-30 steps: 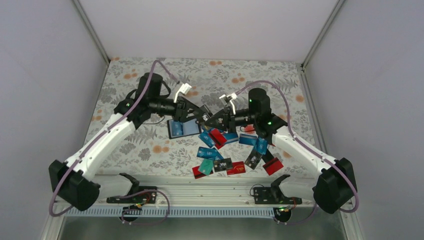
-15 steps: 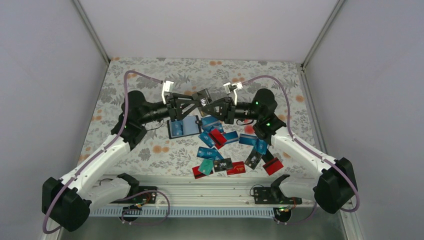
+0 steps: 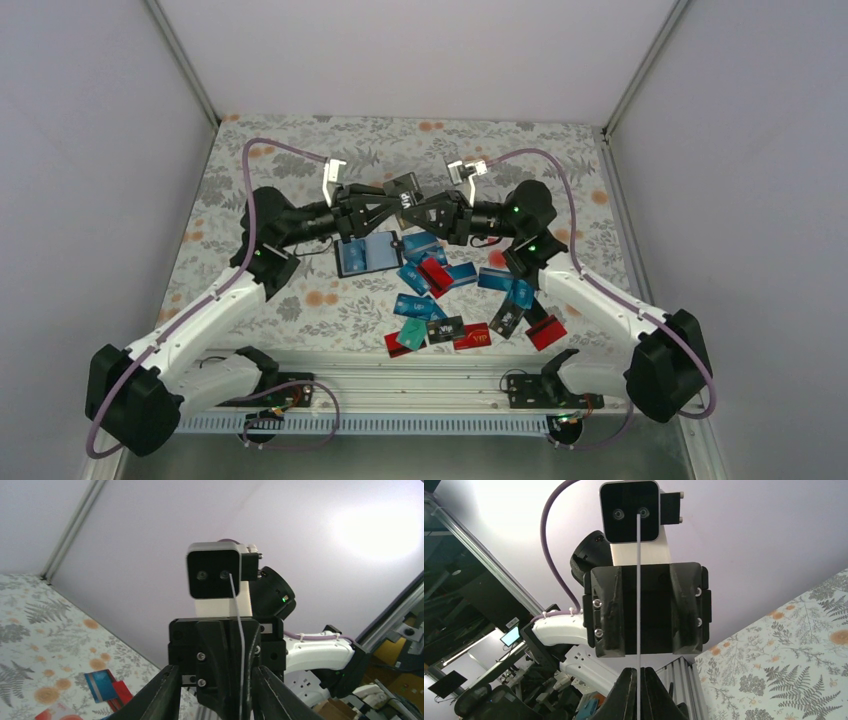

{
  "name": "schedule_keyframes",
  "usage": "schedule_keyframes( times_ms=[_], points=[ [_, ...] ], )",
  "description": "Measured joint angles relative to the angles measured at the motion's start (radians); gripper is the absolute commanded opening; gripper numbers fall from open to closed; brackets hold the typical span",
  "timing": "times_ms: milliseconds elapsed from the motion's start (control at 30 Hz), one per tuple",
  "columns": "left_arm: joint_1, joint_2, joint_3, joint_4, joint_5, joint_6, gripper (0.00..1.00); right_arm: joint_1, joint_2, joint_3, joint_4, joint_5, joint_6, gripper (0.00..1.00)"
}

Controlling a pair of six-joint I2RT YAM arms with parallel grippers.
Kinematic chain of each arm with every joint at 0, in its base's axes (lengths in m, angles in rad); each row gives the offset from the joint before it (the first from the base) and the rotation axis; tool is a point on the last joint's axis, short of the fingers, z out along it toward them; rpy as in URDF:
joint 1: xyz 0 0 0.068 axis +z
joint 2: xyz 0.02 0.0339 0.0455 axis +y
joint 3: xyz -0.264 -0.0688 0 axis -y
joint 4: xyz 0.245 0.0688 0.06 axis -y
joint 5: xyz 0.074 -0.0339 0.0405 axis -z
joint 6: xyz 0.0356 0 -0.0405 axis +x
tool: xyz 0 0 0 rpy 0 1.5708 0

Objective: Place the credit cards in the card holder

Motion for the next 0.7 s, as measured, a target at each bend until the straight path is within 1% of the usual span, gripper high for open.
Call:
schedule_keyframes(
  times_ms=[33,100,133,167,200,300,333,367,467,500,533,567,700],
  points=[
    [-0.004,0.003,0.0,0.003,0.003,0.001,0.29,0.001,0.004,0.0,0.001,-0.001,0.001,0.04],
    [-0.012,0.006,0.0,0.006,0.009,0.001,0.2,0.002,0.009,0.0,0.001,-0.003,0.002,0.04],
    [-0.014,0.006,0.0,0.006,0.01,0.003,0.12,0.002,0.011,0.0,0.002,-0.005,0.003,0.04],
    [-0.018,0.006,0.001,0.006,0.011,0.01,0.05,0.002,0.013,0.0,0.004,-0.006,0.004,0.04],
    [-0.021,0.006,0.002,0.004,0.012,0.012,0.03,0.002,0.014,0.0,0.006,-0.007,0.004,0.04],
    [-0.022,0.006,0.006,-0.008,0.011,0.022,0.02,0.003,0.017,0.0,0.011,-0.011,0.004,0.04],
    [-0.022,0.006,0.008,-0.013,0.011,0.023,0.02,0.003,0.018,0.0,0.011,-0.011,0.004,0.09],
    [-0.022,0.004,0.008,-0.021,0.006,0.029,0.02,0.003,0.019,0.001,0.011,-0.011,0.003,0.2],
    [-0.023,-0.011,0.016,-0.09,-0.035,0.062,0.02,0.005,0.027,0.015,-0.024,-0.01,-0.016,0.61],
    [-0.022,-0.017,0.022,-0.118,-0.053,0.076,0.02,0.005,0.028,0.021,-0.042,-0.005,-0.027,0.71],
    [-0.021,-0.025,0.031,-0.158,-0.081,0.093,0.02,0.006,0.028,0.028,-0.069,0.0,-0.046,0.76],
    [-0.018,-0.034,0.039,-0.195,-0.11,0.113,0.02,0.007,0.029,0.037,-0.104,0.008,-0.069,0.79],
    [0.023,-0.065,0.048,-0.33,-0.224,0.183,0.02,0.007,0.072,0.105,-0.276,0.049,-0.178,0.79]
  ],
)
